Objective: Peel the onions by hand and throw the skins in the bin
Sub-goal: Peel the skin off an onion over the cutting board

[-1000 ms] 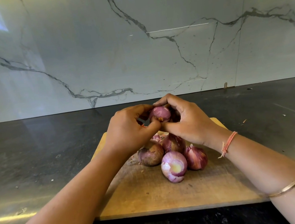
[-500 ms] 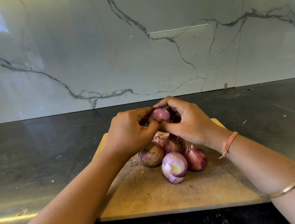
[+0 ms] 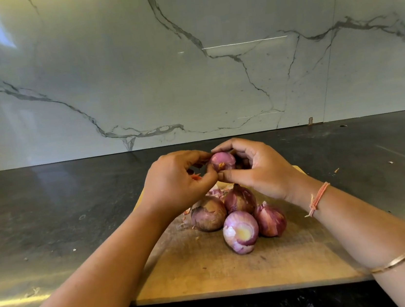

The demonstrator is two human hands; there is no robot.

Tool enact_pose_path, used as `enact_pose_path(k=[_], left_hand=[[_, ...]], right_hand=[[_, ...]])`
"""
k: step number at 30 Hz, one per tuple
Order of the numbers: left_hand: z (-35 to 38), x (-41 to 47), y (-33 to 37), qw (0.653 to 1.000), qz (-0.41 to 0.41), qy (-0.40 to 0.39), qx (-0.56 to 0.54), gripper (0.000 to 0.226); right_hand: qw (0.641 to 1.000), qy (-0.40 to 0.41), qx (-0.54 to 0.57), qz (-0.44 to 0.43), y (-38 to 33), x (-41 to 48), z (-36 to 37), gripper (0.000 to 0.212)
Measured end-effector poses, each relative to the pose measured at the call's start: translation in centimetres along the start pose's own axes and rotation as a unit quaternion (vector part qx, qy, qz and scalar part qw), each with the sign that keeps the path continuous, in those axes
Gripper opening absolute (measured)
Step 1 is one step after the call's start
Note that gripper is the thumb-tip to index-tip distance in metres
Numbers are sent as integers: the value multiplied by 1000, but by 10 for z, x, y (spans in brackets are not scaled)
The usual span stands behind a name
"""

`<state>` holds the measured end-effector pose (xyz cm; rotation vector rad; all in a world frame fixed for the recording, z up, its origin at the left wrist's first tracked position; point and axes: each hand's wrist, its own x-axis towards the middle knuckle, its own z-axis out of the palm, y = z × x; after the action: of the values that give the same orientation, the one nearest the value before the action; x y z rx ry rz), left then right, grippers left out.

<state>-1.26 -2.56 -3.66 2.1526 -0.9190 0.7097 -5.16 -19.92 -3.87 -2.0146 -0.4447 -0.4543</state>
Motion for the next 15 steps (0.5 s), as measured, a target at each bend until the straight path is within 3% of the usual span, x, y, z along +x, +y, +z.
enact_pose_path(k=[6, 15], left_hand=[[1, 1, 0, 1000, 15, 6, 19, 29], [2, 1, 0, 1000, 6, 3, 12, 29]], right_hand=[[1000, -3, -9, -2, 1, 1, 1, 32], [1000, -6, 1, 3, 3, 2, 1, 32]])
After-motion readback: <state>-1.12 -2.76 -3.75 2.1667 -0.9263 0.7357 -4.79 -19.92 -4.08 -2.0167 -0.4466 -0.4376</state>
